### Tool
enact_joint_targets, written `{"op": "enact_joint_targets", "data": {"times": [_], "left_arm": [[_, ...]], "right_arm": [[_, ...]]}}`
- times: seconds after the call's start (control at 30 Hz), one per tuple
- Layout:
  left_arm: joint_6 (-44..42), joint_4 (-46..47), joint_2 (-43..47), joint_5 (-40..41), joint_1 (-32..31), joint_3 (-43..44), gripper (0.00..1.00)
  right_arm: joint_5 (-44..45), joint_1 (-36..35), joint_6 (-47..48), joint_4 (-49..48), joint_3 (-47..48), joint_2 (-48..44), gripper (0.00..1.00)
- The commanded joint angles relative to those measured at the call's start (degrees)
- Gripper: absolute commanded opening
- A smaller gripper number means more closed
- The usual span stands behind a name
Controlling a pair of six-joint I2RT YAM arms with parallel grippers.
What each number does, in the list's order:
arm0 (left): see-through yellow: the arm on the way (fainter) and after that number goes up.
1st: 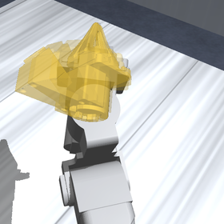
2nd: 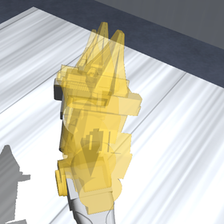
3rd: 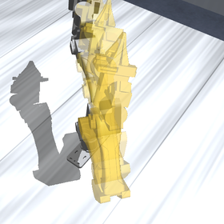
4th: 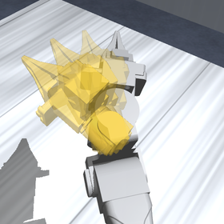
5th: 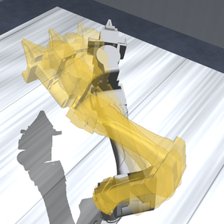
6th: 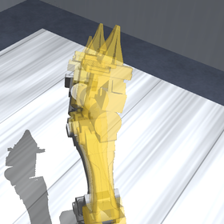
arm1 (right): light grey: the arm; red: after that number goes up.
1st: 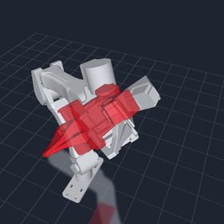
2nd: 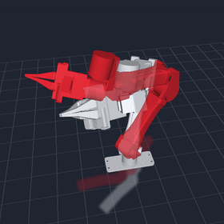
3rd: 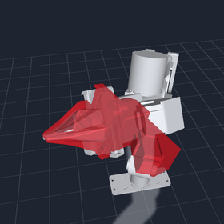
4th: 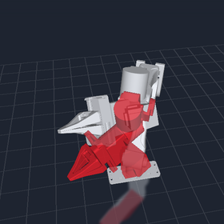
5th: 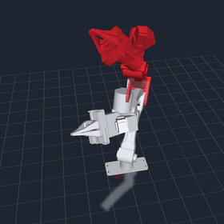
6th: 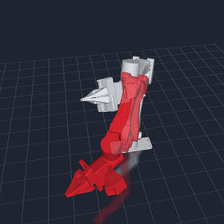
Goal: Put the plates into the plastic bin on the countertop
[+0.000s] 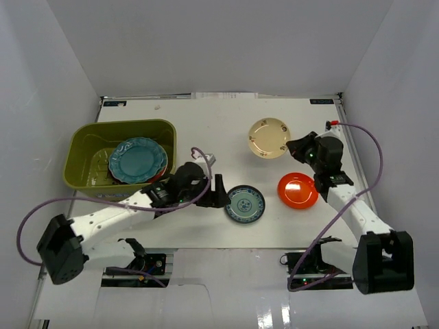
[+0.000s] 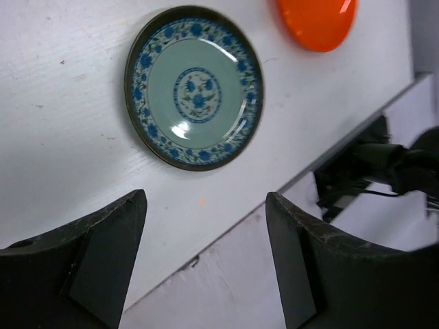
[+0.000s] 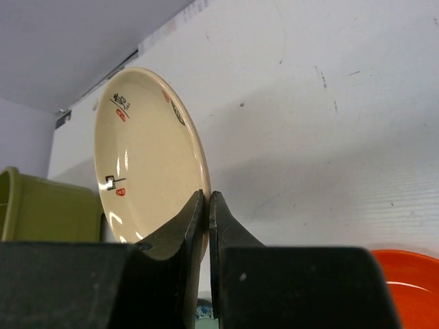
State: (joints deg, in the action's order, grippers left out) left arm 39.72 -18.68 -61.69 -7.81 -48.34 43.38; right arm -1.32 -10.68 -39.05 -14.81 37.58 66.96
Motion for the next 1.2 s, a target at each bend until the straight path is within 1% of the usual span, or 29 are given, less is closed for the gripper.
{"op": "enact_joint_targets", "data": {"times": [0.0, 0.03, 0.1, 0.13, 0.23, 0.33, 0.37, 0.47, 0.5, 0.57, 0.6, 0.67, 0.77, 0.8, 0.87, 0.9, 0.97, 1.03, 1.07, 1.1, 1.17], "left_arm": [[1.49, 3.73, -8.16, 13.08, -4.48, 2.94, 0.8], [1.58, 4.0, -12.53, 14.74, -5.53, 3.9, 0.78], [1.76, 4.7, -16.25, 15.98, -6.24, 4.87, 0.77], [1.67, 5.05, -19.05, 17.55, -6.85, 5.31, 0.74], [1.41, 5.49, -22.58, 19.67, -7.47, 6.81, 0.68], [1.23, 6.02, -27.15, 20.12, -7.39, 7.86, 0.58], [1.15, 6.98, -29.25, 19.68, -7.39, 7.87, 0.51], [1.93, 7.95, -32.08, 19.94, -7.47, 7.78, 0.38], [2.2, 8.48, -32.35, 20.12, -7.47, 7.26, 0.26], [2.37, 10.05, -31.92, 19.86, -7.47, 6.55, 0.13], [2.37, 10.24, -31.74, 19.85, -7.47, 6.46, 0.0], [2.11, 10.07, -31.21, 20.2, -7.47, 6.72, 0.0], [1.76, 9.63, -27.62, 20.47, -7.56, 7.51, 0.0], [1.32, 9.45, -24.04, 20.64, -7.47, 7.95, 0.0], [0.71, 8.14, -19.63, 21.52, -7.39, 9.88, 0.0], [-0.17, 6.04, -15.43, 23.79, -7.3, 12.06, 0.0], [-1.31, 3.22, -11.72, 26.35, -6.6, 14.53, 0.0], [-2.89, -0.55, -6.89, 28.28, -4.06, 17.08, 0.0], [-3.25, -1.7, -5.56, 28.38, -2.65, 17.7, 0.0], [-3.34, -3.02, -4.24, 28.21, 0.75, 18.14, 0.0], [-3.34, -5.31, -0.02, 25.93, 4.81, 18.76, 0.0]], "right_arm": [[-10.87, 6.61, -1.73, -1.71, -4.88, -6.12, 0.08], [-15.77, 10.38, -2.78, -1.89, -5.84, -8.49, 0.08], [-21.32, 14.7, -3.58, -2.07, -7.87, -10.7, 0.08], [-22.83, 17.16, -3.67, -1.89, -8.22, -12.71, 0.08], [-27.4, 20.16, -3.75, -1.72, -9.19, -15.62, 0.08], [-30.05, 21.05, -3.84, -1.63, -9.54, -17.21, 0.08], [-30.23, 21.05, -3.93, -1.63, -9.72, -17.56, 0.08], [-30.84, 21.05, -4.11, -1.63, -10.25, -18.79, 0.08], [-31.45, 21.05, -4.19, -1.63, -10.51, -18.97, 0.08], [-31.9, 21.05, -4.72, -1.8, -10.77, -19.67, 0.08], [-32.42, 21.14, -5.16, -2.67, -11.21, -19.93, 0.08], [-32.95, 21.14, -6.04, -3.29, -11.3, -20.46, 0.08], [-33.31, 21.05, -6.83, -3.3, -10.69, -21.69, 0.08], [-33.31, 20.96, -7.18, -3.12, -10.51, -22.04, 0.08], [-33.48, 20.96, -7.88, -3.21, -10.25, -22.66, 0.08], [-33.66, 20.96, -8.32, -3.04, -9.73, -22.75, 0.08], [-33.57, 20.96, -8.76, -2.86, -8.93, -22.84, 0.08], [-32.87, 21.05, -10.25, -2.86, -7.71, -22.66, 0.08], [-32.69, 21.31, -10.96, -2.77, -5.35, -22.57, 0.08], [-32.69, 21.66, -11.48, -2.77, -3.67, -22.31, 0.08], [-32.78, 21.66, -12.28, -2.51, 0.02, -21.52, 0.08]]}}
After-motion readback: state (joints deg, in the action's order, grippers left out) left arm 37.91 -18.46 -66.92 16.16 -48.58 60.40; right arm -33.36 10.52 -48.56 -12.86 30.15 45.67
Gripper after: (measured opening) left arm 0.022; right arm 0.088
